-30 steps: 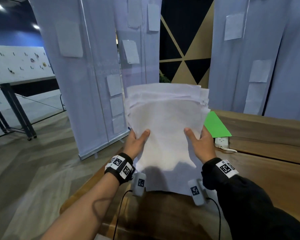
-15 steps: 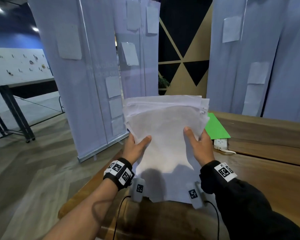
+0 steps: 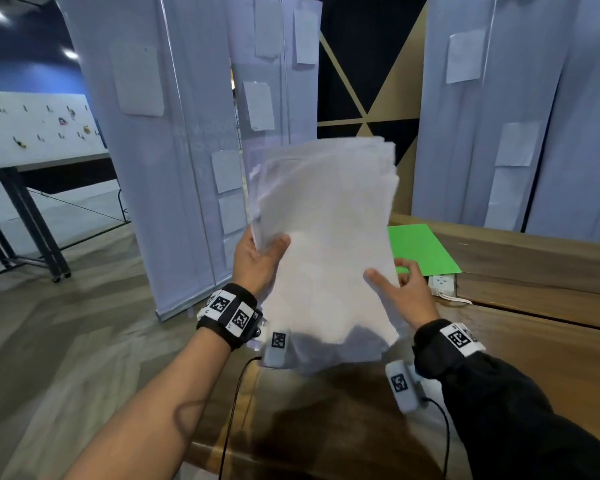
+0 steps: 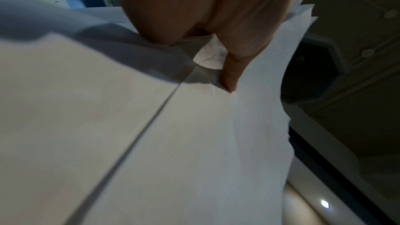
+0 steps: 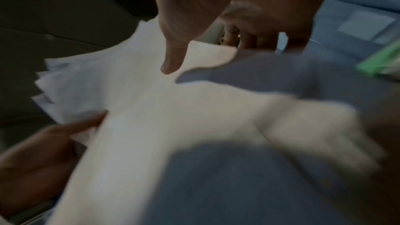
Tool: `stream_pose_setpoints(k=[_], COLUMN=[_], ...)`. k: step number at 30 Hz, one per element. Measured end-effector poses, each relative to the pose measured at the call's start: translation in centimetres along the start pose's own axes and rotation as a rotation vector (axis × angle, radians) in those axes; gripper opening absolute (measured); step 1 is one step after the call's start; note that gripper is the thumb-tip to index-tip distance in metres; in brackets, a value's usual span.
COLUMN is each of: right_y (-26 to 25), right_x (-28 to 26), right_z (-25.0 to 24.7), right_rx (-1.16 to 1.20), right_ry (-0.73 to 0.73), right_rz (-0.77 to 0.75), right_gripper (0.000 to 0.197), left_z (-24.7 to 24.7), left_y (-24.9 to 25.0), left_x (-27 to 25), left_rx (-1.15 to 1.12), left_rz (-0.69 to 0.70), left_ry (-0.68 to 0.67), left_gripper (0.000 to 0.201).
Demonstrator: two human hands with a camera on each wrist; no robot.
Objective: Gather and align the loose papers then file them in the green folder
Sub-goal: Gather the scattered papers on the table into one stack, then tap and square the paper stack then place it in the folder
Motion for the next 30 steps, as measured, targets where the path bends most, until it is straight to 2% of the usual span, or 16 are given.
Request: stream_pose_setpoints(k=[3, 5, 8, 10, 11, 14, 16, 19, 22, 24, 27, 28, 30], right_y=[3.1, 4.4, 4.6, 3.5, 2.7, 1.1, 1.6, 3.2, 4.9, 5.6, 5.9, 6.1, 6.3], right_x=[-1.3, -2.2, -2.7, -2.9, -2.8, -2.5, -2.1, -1.8, -2.3, -2.4, -2.7, -2.7, -2.9], right_z=[-0.8, -0.6, 0.7, 1.5, 1.8, 2.0, 1.6, 0.5, -0.9, -2.1, -4.0, -4.7, -6.0], right_rx=[0.084, 0.187, 0.422, 0.542, 0.62, 0.756, 0.715, 0.512, 0.397, 0.322, 0.135, 0.071, 0.002], right_ry=[-0.01, -0.015, -0.103, -0.165, -0.193, -0.188, -0.164, -0.11, -0.114, -0.147, -0.159, -0.164, -0.176], right_rz=[0.216, 0.328, 0.437, 0.41, 0.395, 0.345, 0.36, 0.423, 0.53, 0.601, 0.654, 0.667, 0.694], right_gripper=[0.095, 0.096, 0.079, 0.045, 0.036, 0.034, 0.038, 0.069, 0.045, 0.041, 0.038, 0.028, 0.009], left_z=[-0.1, 0.0, 0.9, 1.6, 1.9, 1.8, 1.8, 1.1, -0.6, -1.9, -4.3, -5.1, -6.7], left_y=[0.6, 1.0, 0.8, 0.2, -0.3, -2.3, -3.8, -5.9, -8.2, -9.4, -10.7, -10.9, -11.6], left_x=[0.6, 1.1, 1.6, 1.7, 1.6, 1.0, 0.3, -0.8, -1.5, -2.0, -2.5, -2.6, -2.4], left_rx=[-0.088, -0.162, -0.233, -0.288, -0.307, -0.287, -0.252, -0.147, -0.057, -0.076, -0.042, 0.006, 0.141], left_rz=[-0.017, -0.025, -0.061, -0.102, -0.118, -0.159, -0.19, -0.294, -0.444, -0.527, -0.604, -0.619, -0.678], left_ry=[0.148, 0.179, 0.244, 0.289, 0.319, 0.4, 0.422, 0.439, 0.396, 0.376, 0.461, 0.483, 0.418], left_gripper=[0.043, 0.042, 0.034, 0.027, 0.026, 0.037, 0.034, 0.032, 0.035, 0.034, 0.015, 0.01, 0.009])
Point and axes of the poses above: each hand's wrist, its own x-axis towards the middle knuckle, its own z-axis out of the palm, y = z × x, the point moved 1 cm from there along x, towards the middle knuckle, and after that the axes turned 1 degree about x, right-handed, at the moved point
